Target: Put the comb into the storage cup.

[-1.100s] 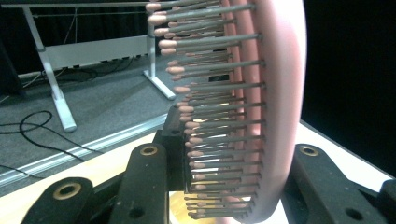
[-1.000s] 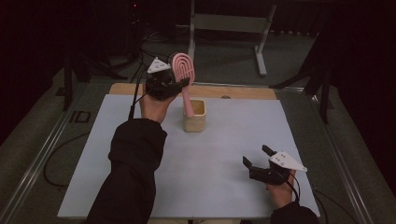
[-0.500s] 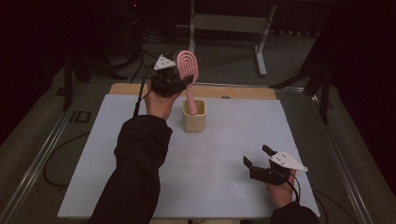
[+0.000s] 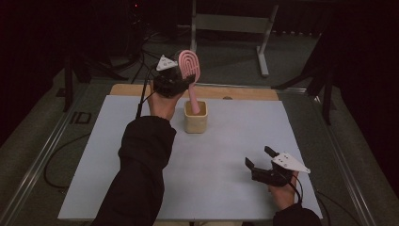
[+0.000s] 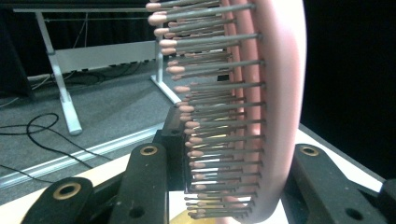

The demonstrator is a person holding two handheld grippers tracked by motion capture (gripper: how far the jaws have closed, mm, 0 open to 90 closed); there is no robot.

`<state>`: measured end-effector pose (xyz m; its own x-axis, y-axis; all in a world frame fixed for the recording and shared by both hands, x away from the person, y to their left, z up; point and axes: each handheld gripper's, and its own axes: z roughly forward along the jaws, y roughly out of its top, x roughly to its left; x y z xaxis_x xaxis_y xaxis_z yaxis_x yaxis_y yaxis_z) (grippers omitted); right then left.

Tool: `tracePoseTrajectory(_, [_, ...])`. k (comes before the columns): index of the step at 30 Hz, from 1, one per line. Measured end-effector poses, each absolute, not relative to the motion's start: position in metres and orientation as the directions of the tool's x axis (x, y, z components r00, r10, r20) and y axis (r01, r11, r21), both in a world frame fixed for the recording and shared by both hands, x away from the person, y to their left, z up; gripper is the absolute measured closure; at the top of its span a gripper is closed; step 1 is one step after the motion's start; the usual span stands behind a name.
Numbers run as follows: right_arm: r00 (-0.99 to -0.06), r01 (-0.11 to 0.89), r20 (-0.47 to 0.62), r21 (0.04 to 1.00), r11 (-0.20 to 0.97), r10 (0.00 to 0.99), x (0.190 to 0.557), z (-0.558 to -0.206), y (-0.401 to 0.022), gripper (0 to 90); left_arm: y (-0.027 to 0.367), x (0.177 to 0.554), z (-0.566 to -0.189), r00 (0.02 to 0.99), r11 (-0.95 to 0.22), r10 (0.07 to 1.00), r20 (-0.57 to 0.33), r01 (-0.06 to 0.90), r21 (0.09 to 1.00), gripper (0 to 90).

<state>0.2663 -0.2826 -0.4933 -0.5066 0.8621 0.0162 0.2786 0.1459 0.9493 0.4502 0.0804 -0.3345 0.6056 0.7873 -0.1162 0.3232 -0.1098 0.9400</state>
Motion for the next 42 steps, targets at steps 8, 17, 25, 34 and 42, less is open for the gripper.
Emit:
tracePoseTrajectory(8, [-0.504,0.277,0.021,0.951,0.139,0.863,0.266,-0.493,-0.283,9.5,0.078,0.451,-0.336,0.594,-0.104,0.796,-0.112,0.317,0.943,64.3])
tracePoseTrajectory(17, [-0.507,0.277,0.024,0.951,0.137,0.861,0.266,-0.493,-0.283,9.5,0.073,0.451,-0.34,0.578,-0.094,0.809,-0.107,0.307,0.947,64.3])
tracePoseTrajectory(25, [-0.506,0.278,0.025,0.951,0.136,0.862,0.266,-0.493,-0.283,9.6,0.069,0.451,-0.342,0.57,-0.092,0.815,-0.102,0.301,0.949,64.3])
tracePoseTrajectory(34, [-0.506,0.276,0.025,0.952,0.135,0.862,0.266,-0.493,-0.283,9.6,0.065,0.451,-0.347,0.557,-0.087,0.825,-0.095,0.29,0.953,64.3])
tracePoseTrajectory(42, [-0.506,0.277,0.026,0.952,0.134,0.862,0.266,-0.493,-0.283,9.6,0.062,0.451,-0.35,0.549,-0.091,0.831,-0.087,0.288,0.953,64.3])
